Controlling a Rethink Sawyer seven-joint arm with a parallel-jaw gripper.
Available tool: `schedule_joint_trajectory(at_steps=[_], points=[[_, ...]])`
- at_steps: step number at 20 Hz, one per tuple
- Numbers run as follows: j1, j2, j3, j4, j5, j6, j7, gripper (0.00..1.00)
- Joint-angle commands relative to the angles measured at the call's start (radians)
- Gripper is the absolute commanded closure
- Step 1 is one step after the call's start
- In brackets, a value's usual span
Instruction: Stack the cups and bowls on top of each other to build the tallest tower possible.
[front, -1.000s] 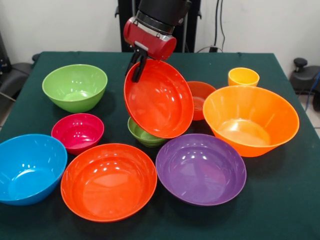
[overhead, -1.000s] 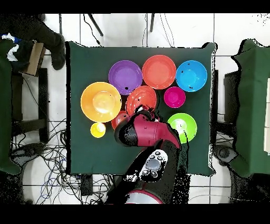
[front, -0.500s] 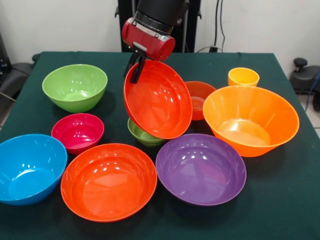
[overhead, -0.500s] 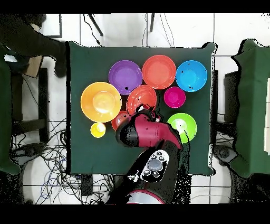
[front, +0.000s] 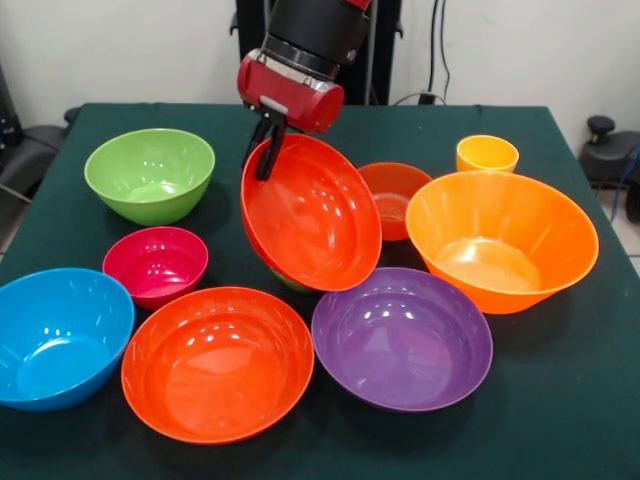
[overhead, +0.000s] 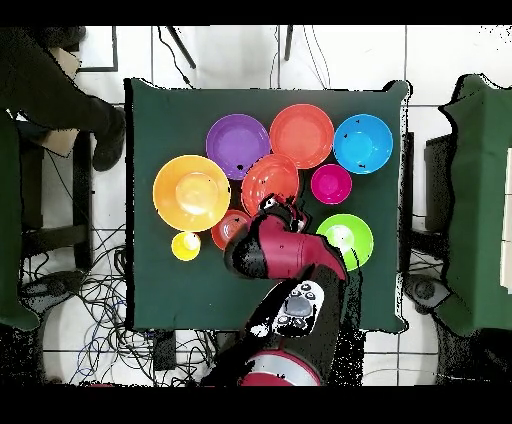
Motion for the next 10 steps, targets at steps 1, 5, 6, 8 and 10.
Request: schedule_joint_trajectory(at_steps=[1,5,6,8,10], points=[[-0.022,0.050,0.104,0.027,0.019,-0.089,0.121,1.00],[-0.019,0.059,0.102,0.025,0.022,-0.102,0.119,1.00],[-0.017,0.061,0.101,0.024,0.023,-0.105,0.119,1.00],[-0.015,0.067,0.099,0.021,0.025,-0.112,0.120,1.00],[-0.014,0.072,0.098,0.020,0.025,-0.119,0.121,1.00]])
